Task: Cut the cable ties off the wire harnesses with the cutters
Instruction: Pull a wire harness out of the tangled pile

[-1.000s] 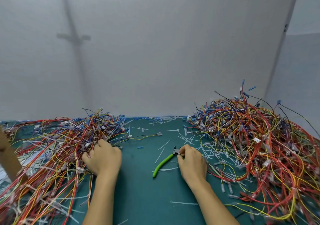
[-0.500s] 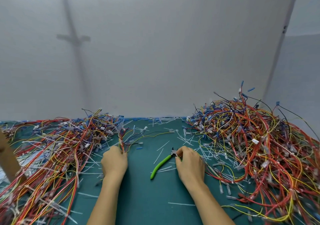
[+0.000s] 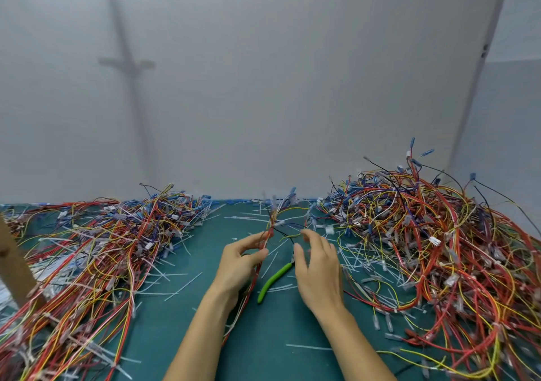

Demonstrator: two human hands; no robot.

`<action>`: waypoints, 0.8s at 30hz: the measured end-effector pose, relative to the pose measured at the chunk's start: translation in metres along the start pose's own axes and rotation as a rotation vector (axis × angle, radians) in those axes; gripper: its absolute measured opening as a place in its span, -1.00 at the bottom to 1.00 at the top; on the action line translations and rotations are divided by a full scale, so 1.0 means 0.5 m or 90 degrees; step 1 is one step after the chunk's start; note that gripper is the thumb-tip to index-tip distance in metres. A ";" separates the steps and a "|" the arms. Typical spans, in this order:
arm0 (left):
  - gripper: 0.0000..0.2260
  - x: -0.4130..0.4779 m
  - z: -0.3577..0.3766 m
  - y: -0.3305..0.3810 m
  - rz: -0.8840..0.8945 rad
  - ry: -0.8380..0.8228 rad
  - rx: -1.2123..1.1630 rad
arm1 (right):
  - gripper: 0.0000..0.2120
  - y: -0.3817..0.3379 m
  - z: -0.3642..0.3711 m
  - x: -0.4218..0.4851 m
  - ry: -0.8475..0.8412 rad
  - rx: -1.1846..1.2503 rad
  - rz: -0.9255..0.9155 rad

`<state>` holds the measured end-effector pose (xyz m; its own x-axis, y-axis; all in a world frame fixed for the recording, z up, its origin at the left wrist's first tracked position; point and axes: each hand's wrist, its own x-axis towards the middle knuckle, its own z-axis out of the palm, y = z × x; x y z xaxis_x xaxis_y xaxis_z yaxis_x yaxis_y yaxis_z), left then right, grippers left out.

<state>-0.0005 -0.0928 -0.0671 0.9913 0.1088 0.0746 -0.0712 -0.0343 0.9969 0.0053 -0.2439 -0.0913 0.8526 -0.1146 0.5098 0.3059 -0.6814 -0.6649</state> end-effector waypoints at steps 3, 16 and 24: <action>-0.68 0.002 0.005 -0.001 -0.033 -0.036 -0.027 | -0.64 -0.013 0.005 -0.001 -0.011 0.174 0.016; -0.69 0.016 0.009 0.008 -0.096 0.069 -0.326 | -0.59 -0.045 0.016 -0.016 -0.203 0.205 -0.182; -0.87 0.015 -0.010 0.010 -0.149 0.035 -0.238 | -0.50 -0.011 0.026 -0.014 -0.179 0.052 -0.161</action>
<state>0.0059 -0.0874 -0.0614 0.9787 0.1246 -0.1633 0.1093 0.3575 0.9275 0.0034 -0.2299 -0.0984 0.8252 0.2602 0.5014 0.5447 -0.6019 -0.5840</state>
